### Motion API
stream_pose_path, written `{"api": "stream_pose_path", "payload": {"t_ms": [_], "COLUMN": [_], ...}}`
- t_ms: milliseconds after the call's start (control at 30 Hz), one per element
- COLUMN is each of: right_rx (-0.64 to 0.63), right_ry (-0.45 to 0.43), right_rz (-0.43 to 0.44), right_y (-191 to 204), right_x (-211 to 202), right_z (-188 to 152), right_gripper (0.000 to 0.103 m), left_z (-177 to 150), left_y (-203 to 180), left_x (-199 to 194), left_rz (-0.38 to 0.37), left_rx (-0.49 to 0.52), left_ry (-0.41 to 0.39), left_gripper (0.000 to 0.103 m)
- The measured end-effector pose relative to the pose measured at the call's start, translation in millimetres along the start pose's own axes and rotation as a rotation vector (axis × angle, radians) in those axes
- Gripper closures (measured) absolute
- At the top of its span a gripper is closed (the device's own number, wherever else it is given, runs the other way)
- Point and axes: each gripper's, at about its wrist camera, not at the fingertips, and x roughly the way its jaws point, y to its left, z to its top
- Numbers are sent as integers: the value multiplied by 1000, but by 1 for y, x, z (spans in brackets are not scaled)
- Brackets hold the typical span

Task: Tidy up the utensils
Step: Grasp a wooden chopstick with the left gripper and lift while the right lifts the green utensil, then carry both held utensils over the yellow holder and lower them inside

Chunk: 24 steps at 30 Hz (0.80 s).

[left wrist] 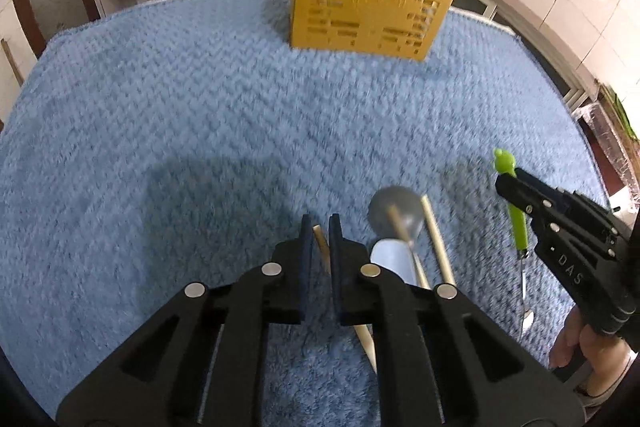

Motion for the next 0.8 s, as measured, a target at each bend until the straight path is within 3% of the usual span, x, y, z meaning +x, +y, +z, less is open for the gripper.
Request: {"api": "stream_pose_path", "payload": {"t_ms": [333,533,800], "right_rx": [34,42,37], "right_ry": [-140,-229,-303], "right_rz": [28,45,59], "right_y": [-7,-9,-5], "right_x": [-30,-47,-67], "right_z": [14,20,28], "right_gripper": [87,87,87], "left_z": [15,16,20], "left_y": [-2,1,2], "left_x": [-41,-67,-91], "left_rz": [7,-38,-57], "left_rx": [42,28,27], "left_ry": [-206,-344,-425], "left_gripper": [99,100,100]}}
